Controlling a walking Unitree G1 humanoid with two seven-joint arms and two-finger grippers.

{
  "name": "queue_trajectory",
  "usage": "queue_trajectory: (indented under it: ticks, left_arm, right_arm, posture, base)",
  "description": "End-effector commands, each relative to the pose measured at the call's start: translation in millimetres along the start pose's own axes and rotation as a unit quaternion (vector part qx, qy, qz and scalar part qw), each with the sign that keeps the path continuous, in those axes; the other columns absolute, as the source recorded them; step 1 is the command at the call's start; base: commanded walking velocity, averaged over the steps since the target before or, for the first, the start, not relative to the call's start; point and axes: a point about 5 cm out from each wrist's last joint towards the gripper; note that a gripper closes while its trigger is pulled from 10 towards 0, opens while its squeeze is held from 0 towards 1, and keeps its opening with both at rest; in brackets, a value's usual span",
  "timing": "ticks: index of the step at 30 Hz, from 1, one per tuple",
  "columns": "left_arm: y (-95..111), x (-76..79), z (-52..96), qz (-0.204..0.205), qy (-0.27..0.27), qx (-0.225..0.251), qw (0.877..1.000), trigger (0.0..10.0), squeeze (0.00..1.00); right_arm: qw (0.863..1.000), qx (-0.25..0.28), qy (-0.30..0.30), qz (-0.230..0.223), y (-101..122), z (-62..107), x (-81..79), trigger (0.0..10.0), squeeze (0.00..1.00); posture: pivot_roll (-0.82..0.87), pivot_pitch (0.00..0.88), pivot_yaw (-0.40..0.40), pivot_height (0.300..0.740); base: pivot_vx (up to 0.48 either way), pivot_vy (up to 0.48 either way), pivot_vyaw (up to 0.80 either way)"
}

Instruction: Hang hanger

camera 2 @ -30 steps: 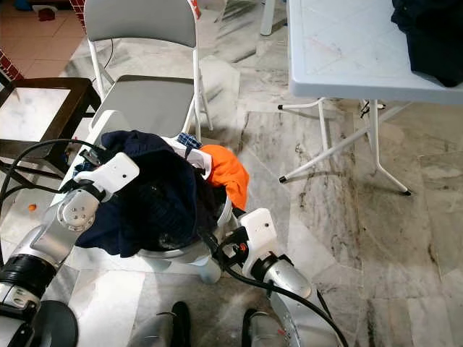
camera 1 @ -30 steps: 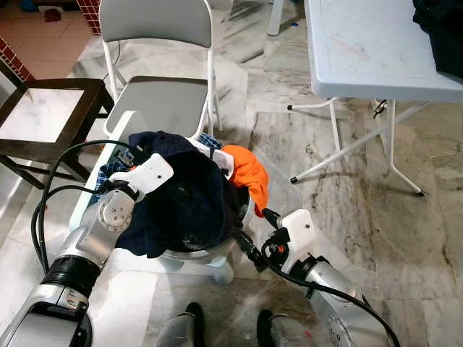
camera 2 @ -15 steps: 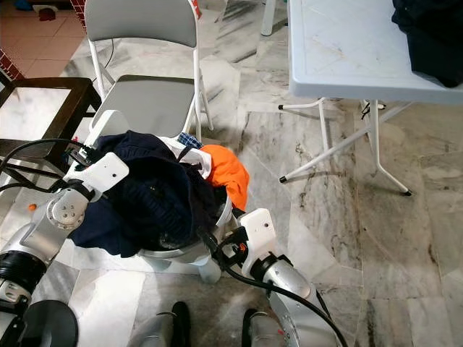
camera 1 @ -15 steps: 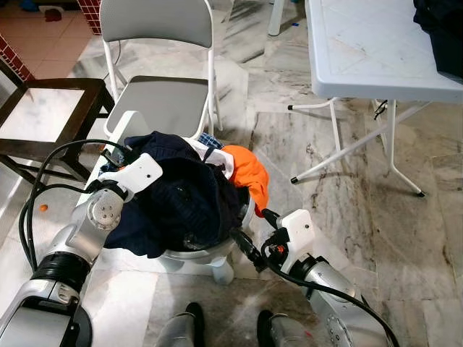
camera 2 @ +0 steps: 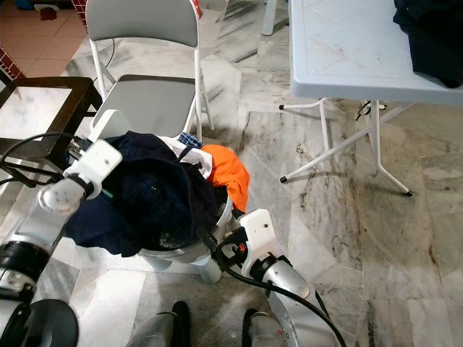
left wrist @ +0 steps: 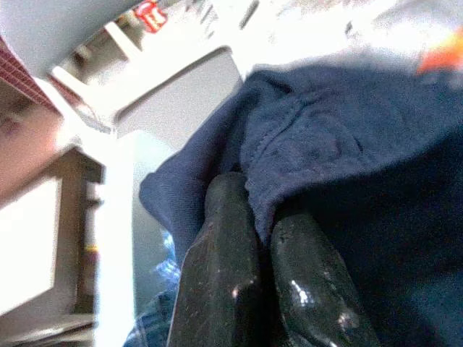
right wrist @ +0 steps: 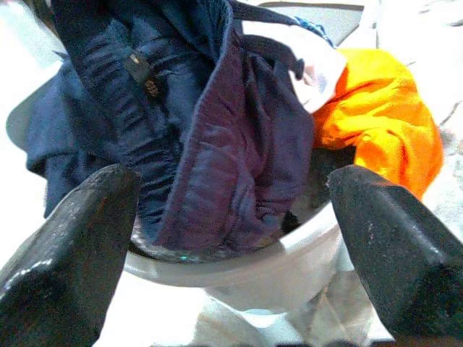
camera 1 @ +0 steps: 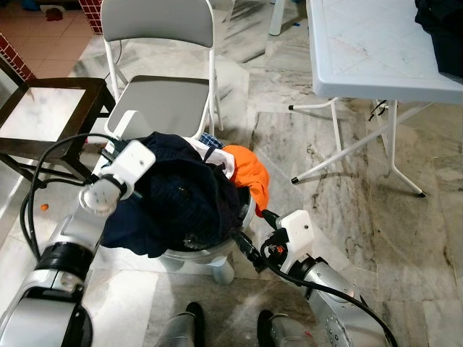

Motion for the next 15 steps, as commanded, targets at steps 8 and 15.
queue_trajectory:
  ticks: [8,15]
  left_arm:
    - [80.2,7.8,8.4,0.230,-0.146,0.144,0.951,0.0,0.00]
    - [100.5,10.4,19.5,0.292,-0.207,0.173,0.917,0.0,0.00]
  right_arm:
    - [0.999,0.009,-0.049,0.010,1.9,-2.1,11.1,10.0,0.00]
    - [0.998,0.011,-0.057,0.010,1.5,-3.7,11.1,10.0,0.00]
  posture:
    - [-0.03,0.245,0.028,0.740]
    - [-0.02,0.249,0.032,0.740]
  base:
    - [0.000,0.000,0.00]
    - [0.000,0.000,0.00]
Point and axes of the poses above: a point about 5 cm out from each wrist's last joint towards the gripper, its own z axis pointing back from the gripper into the wrist, its own y axis along the axis of the wrist's last joint, x = y × z, and after that the axes turned 8 degrees about z, right-handed
